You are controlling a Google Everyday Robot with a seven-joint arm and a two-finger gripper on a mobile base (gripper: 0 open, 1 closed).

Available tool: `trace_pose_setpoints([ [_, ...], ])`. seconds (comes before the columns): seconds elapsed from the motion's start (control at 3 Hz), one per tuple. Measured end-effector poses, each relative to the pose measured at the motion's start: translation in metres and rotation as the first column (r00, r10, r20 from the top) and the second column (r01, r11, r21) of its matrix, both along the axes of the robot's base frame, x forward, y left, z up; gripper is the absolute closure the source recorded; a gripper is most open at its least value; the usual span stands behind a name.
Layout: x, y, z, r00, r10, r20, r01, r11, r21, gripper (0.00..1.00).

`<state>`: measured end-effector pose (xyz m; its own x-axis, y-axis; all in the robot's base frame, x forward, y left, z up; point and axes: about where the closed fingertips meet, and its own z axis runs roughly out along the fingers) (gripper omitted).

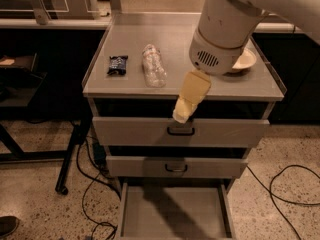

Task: Place water bottle into bottom drawer

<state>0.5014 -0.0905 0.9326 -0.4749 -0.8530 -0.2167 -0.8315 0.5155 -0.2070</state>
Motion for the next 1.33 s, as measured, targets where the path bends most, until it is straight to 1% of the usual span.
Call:
trace_pose_setpoints([
  [0.33,0.021,0.010,0.004,0.9966,-0.080,-0.015,0.080,0.996,-0.026,0.00],
  [0.67,0.055,0.036,0.008,0.9874,-0.152,-0.043,0.148,0.986,-0.080,0.00],
  [1.0,0.058,0.040,0.009,0.9868,-0.155,-0.045,0.152,0.986,-0.067,0.00],
  [1.33,0.075,0.055,0.012,0.9803,-0.188,-0.060,0.189,0.982,0.005,0.00],
])
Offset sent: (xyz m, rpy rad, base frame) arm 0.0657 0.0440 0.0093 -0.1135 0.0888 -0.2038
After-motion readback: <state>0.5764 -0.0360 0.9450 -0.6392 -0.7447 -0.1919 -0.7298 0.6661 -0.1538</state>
